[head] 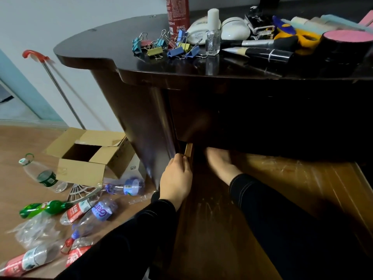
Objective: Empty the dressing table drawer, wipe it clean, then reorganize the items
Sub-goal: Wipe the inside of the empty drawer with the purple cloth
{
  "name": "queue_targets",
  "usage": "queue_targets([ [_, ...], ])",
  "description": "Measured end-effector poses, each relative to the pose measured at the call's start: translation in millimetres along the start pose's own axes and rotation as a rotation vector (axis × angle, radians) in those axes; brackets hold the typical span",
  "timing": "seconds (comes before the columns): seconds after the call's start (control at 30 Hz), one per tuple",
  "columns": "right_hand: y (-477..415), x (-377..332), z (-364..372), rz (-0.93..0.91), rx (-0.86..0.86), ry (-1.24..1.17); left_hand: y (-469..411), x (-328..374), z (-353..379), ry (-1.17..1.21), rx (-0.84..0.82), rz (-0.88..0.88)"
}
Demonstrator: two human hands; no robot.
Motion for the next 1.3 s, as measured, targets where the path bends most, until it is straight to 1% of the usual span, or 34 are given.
queue_targets([
  [0.07,2,7,7,0.086,-0.036,0.01,2,2,-1,-0.006,0.003,0.002],
  [0.1,4,5,11,0.065,-0.035,0.065,2,2,-1,-0.011,0.003,0.003],
  [0.13,13,2,15,0.082,-0.082,0.049,2,2,-1,-0.015,-0.001,-0.002],
  [0.2,33,-8,29,0.051,-0.105,0.018,4,0,-1,-0.008,-0.008,-0.017],
  [0.23,44,-13,39,0.004,-0.104,0.065,4,0,-2,-0.003,-0.008,-0.022],
  [0.33,84,-27,53,-0.057,-0.096,-0.008,5,2,-2,0.001,-0.008,-0.024],
  [0.37,95,-34,54,-0.101,-0.096,0.049,6,3,-2,0.001,-0.005,-0.022],
  [0.4,104,-35,52,-0.113,-0.097,0.042,8,4,-3,-0.003,-0.002,-0.024],
  [0.47,110,-36,43,-0.132,-0.049,-0.033,11,5,-4,-0.01,0.004,-0.027],
  [0.53,106,-33,31,-0.147,0.007,-0.036,12,4,-4,-0.015,0.005,-0.02],
  [0.7,71,-22,17,-0.053,0.073,-0.024,7,1,-3,-0.048,0.016,-0.016],
  [0.77,62,-24,22,-0.027,0.022,0.028,6,2,-3,-0.058,0.016,-0.013],
  [0.8,61,-27,27,-0.027,-0.047,0.058,6,2,-3,-0.063,0.016,-0.012],
  [0.87,70,-37,41,-0.055,-0.181,0.118,6,2,-3,-0.061,0.019,-0.012],
  [0.9,80,-44,46,-0.094,-0.202,0.152,6,3,-4,-0.059,0.019,-0.013],
  [1.03,135,-72,64,-0.287,-0.2,0.194,10,4,-5,-0.05,0.014,-0.026],
  [1.1,153,-82,75,-0.4,-0.239,0.29,11,4,-5,-0.039,0.011,-0.024],
  [1.17,151,-80,74,-0.407,-0.256,0.33,11,4,-5,-0.033,0.013,-0.023],
  [1.27,122,-65,62,-0.318,-0.229,0.285,8,2,-4,-0.045,0.025,-0.017],
  [1.3,108,-60,57,-0.3,-0.207,0.317,7,2,-4,-0.046,0.03,-0.013],
])
Point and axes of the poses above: each hand's wrist, its own y-axis away from the middle knuckle, its own z-axis out of the palm, x = y × z, the point moved 10 cm from there along -y, towards the middle knuckle, and after that the axes turned 4 degrees about y, right-handed, at the moved point
